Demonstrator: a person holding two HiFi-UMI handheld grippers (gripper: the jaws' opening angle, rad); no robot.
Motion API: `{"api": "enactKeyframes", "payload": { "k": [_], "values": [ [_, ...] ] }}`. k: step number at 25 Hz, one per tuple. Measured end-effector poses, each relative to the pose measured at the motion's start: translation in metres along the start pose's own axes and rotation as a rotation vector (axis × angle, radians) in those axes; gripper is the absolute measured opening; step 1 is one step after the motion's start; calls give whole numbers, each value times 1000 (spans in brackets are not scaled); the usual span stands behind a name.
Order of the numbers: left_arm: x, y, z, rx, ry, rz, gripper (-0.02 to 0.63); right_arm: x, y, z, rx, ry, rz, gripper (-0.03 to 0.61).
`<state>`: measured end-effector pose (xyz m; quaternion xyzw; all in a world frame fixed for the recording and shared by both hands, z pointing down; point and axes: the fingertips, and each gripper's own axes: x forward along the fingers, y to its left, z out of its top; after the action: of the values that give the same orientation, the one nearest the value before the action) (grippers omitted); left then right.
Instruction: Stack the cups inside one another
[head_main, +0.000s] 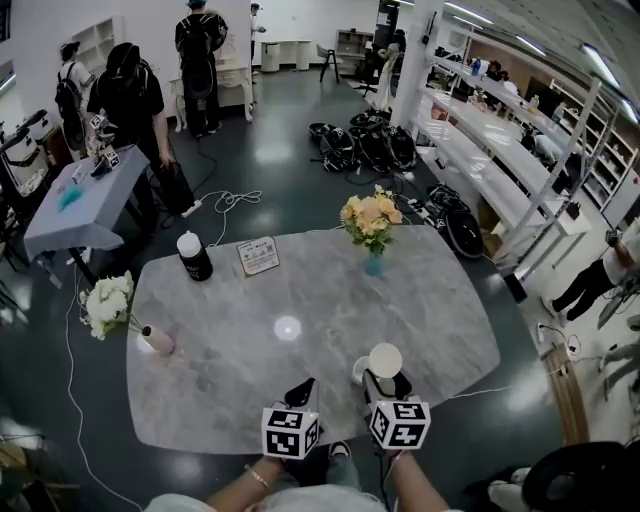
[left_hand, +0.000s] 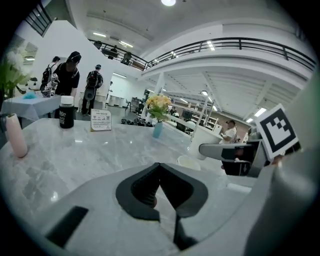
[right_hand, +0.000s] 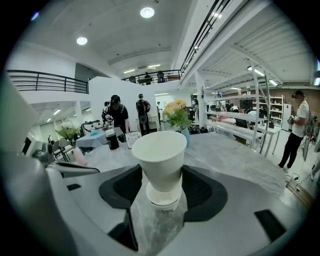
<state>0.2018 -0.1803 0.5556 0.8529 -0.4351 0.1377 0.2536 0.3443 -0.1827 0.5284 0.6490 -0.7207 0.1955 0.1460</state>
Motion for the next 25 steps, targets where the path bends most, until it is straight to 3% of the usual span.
{"api": "enactKeyframes", "payload": {
  "k": [9, 25],
  "values": [
    [15, -19, -14, 21, 50, -37, -3, -5, -13, -14, 33, 12, -18, 237],
    [16, -4, -19, 12, 77, 1, -4, 14, 2, -19, 6, 40, 28, 238]
  ]
}}
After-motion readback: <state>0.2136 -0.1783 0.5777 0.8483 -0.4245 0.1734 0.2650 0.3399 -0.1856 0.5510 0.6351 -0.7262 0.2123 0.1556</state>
